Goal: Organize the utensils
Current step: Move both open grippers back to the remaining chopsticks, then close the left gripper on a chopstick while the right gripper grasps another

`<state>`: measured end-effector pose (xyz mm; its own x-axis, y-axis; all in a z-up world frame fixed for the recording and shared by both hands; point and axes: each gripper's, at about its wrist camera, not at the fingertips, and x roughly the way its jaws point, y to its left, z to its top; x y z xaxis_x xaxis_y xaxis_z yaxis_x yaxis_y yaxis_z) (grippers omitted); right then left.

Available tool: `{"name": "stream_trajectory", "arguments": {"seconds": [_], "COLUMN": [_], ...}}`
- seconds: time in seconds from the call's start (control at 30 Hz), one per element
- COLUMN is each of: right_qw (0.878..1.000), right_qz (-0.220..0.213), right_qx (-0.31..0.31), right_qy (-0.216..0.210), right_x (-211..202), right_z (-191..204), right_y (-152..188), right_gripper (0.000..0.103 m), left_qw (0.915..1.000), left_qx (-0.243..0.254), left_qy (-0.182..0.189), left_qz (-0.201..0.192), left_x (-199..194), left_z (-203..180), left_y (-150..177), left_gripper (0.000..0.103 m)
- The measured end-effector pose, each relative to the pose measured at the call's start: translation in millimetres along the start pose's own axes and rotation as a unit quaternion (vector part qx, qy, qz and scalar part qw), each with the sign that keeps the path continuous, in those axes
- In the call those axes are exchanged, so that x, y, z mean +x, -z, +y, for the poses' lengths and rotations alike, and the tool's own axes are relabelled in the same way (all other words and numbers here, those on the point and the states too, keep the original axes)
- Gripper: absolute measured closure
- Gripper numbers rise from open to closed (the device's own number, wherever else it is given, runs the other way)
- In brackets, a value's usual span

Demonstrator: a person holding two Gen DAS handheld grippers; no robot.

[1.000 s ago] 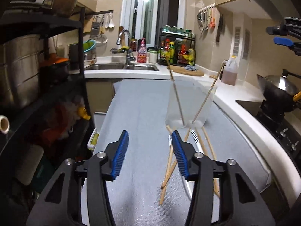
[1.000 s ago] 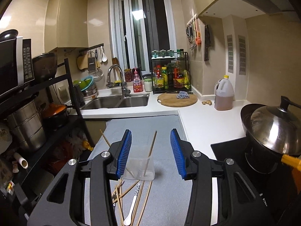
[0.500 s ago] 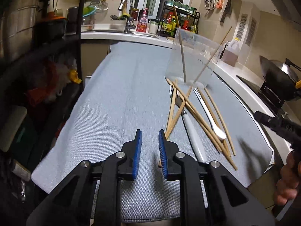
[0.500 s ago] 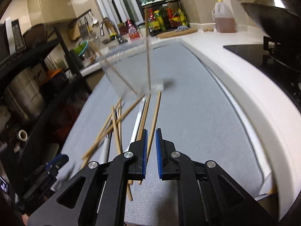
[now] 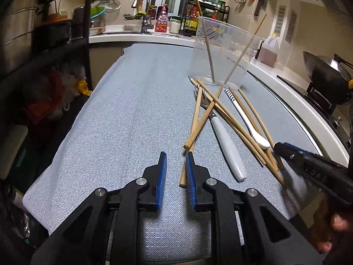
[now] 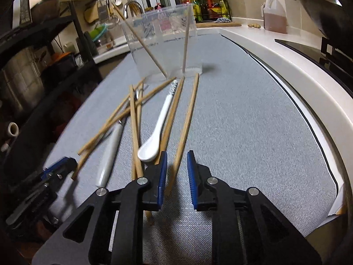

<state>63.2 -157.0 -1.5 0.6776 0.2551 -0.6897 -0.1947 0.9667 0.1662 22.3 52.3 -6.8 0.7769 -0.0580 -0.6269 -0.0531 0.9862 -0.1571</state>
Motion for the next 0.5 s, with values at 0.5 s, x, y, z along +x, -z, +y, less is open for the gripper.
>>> {"name": "stream_trajectory", "arguments": {"seconds": [0.5], "right_qw": [0.997], "right_qz": [-0.030], "right_qx": [-0.017], "right_qy": [0.065], "right_x": [-13], "right_z": [-11], "right_y": [11], "right_gripper": [0.098], "left_qw": [0.9991], "left_qx": [0.041], "left_qy": [-0.013], "left_qz": [-0.006], "left_x": [0], "left_z": [-19], "left_y": [6], "left_gripper": [0.095]}}
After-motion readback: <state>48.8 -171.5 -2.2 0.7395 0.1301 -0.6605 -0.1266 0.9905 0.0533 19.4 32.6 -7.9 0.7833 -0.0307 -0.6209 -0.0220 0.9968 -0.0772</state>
